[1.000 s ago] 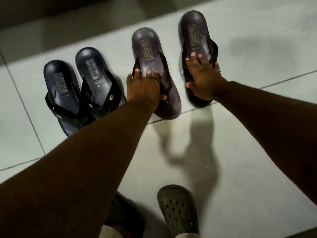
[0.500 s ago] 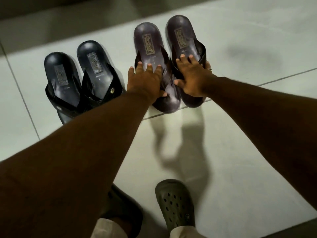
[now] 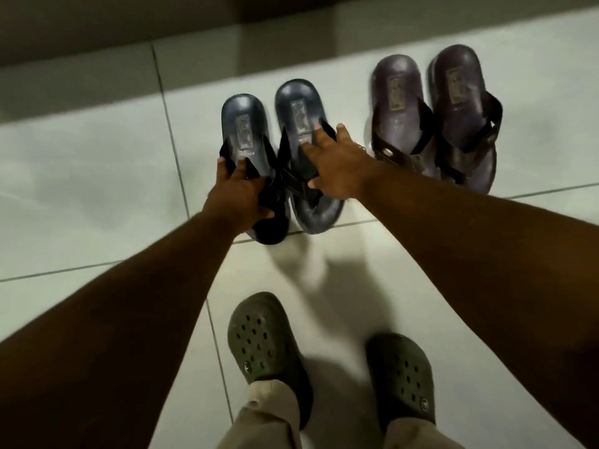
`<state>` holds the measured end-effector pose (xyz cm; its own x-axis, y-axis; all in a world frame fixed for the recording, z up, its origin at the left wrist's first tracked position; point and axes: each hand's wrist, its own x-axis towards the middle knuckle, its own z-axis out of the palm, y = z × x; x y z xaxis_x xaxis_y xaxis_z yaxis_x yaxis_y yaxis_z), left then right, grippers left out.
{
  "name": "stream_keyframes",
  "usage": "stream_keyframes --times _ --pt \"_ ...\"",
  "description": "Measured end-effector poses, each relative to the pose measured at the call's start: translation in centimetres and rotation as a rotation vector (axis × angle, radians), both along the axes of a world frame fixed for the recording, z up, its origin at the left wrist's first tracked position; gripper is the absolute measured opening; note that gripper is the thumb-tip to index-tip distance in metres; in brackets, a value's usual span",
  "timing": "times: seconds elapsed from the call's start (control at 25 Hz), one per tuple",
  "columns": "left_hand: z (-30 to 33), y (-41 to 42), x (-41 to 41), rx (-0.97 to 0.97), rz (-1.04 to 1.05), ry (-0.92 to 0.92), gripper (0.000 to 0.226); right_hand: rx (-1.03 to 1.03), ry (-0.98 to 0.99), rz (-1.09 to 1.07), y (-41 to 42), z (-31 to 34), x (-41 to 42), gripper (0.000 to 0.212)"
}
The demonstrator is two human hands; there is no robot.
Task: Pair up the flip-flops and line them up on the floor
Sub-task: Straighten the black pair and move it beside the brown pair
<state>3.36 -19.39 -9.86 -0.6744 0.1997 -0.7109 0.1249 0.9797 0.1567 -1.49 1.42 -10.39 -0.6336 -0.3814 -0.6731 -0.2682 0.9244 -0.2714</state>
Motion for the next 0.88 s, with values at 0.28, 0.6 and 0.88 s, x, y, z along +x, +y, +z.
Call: stream_keyframes --times 0.28,0.6,0.88 --pt "-1.5 -3.5 1.7 0.107 0.107 0.076 0.057 0.062 -0.057 0.007 -3.7 -1.2 1.0 0.074" --pt "-0.2 -22.2 2.9 0.068 0.004 0.188 0.062 0.033 0.081 0.298 -21.6 -1.5 2.6 0.073" --pt "0.2 -29.8 6.1 0.041 -0.015 0.259 0.058 0.057 0.037 0.363 -30.3 -0.6 4.2 0.074"
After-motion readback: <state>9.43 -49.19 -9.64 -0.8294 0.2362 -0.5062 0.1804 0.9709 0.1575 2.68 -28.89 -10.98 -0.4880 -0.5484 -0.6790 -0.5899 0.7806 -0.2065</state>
